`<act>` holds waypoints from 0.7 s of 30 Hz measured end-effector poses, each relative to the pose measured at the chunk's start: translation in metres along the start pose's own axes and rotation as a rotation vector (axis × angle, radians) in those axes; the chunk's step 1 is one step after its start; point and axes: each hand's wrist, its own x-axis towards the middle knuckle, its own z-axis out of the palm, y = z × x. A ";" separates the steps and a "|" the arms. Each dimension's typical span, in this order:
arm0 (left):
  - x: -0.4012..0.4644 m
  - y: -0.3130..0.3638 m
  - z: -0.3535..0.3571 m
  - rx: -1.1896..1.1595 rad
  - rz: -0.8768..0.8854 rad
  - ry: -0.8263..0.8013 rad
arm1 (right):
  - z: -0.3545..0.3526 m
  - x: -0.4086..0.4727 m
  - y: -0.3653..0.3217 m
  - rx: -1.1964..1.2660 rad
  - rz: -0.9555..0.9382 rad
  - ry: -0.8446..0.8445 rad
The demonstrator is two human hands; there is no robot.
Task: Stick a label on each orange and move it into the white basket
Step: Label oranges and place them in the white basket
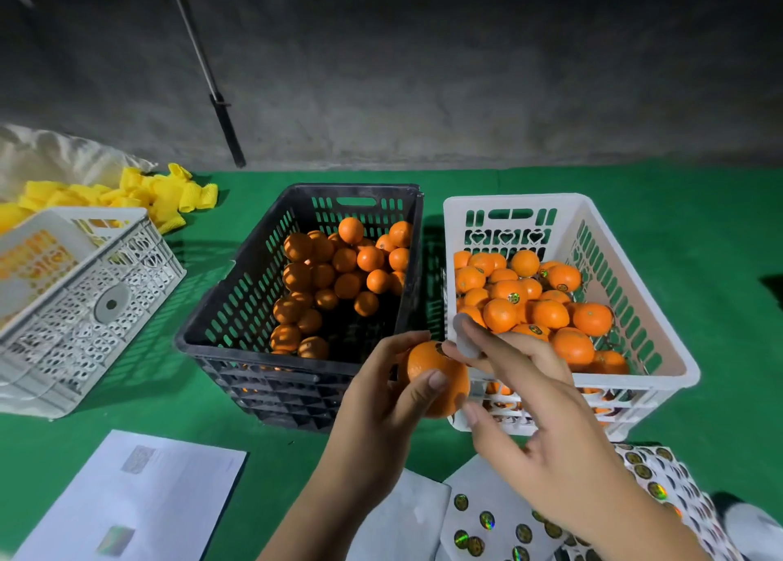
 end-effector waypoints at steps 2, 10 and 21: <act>0.000 0.003 0.001 0.029 0.026 0.022 | 0.007 -0.004 -0.004 0.084 0.028 -0.004; -0.005 0.007 0.004 0.050 0.072 -0.011 | 0.016 -0.015 -0.013 0.225 0.073 -0.014; -0.012 -0.018 -0.003 -0.191 -0.059 -0.054 | 0.029 -0.023 -0.007 0.078 0.183 -0.067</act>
